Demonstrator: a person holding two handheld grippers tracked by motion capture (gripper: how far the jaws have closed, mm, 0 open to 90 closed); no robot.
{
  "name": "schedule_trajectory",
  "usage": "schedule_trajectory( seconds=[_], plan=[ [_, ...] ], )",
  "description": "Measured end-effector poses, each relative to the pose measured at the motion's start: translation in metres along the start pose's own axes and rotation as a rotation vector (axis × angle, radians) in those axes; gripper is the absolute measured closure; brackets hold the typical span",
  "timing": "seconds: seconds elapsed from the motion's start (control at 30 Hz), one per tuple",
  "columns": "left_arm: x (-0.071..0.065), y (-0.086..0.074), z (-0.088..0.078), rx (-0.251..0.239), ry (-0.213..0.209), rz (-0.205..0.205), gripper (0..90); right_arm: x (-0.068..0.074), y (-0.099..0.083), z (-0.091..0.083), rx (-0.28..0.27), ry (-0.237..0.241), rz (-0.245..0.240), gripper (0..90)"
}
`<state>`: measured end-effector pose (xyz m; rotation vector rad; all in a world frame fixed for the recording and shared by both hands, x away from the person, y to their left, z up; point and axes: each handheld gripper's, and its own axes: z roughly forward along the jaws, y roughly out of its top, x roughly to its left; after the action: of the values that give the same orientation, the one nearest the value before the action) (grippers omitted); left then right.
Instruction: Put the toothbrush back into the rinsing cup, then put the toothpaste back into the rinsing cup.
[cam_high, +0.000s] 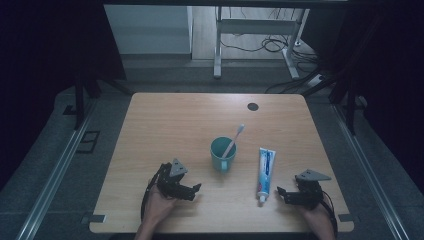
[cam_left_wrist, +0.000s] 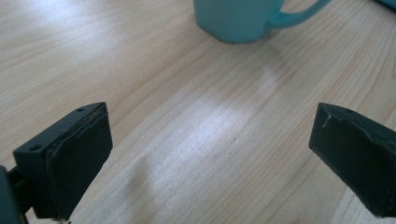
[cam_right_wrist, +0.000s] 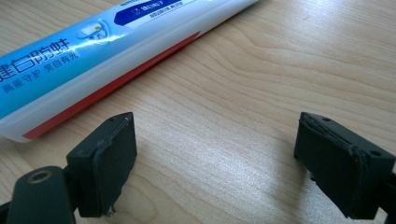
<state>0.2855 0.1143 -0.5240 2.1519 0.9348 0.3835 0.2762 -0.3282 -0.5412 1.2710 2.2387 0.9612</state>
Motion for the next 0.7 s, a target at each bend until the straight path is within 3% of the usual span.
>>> schedule_trajectory(
  seconds=[0.33, 0.7],
  plan=[
    [-0.002, -0.008, 0.007, 0.045, 0.009, 0.007, 0.0, 0.000, 0.000, 0.000, 0.000, 0.001, 0.001, 12.9],
    [0.000, -0.012, 0.009, 0.044, 0.009, -0.012, 0.0, 0.003, 0.001, -0.001, 0.017, -0.006, 0.012, 13.4]
  ],
)
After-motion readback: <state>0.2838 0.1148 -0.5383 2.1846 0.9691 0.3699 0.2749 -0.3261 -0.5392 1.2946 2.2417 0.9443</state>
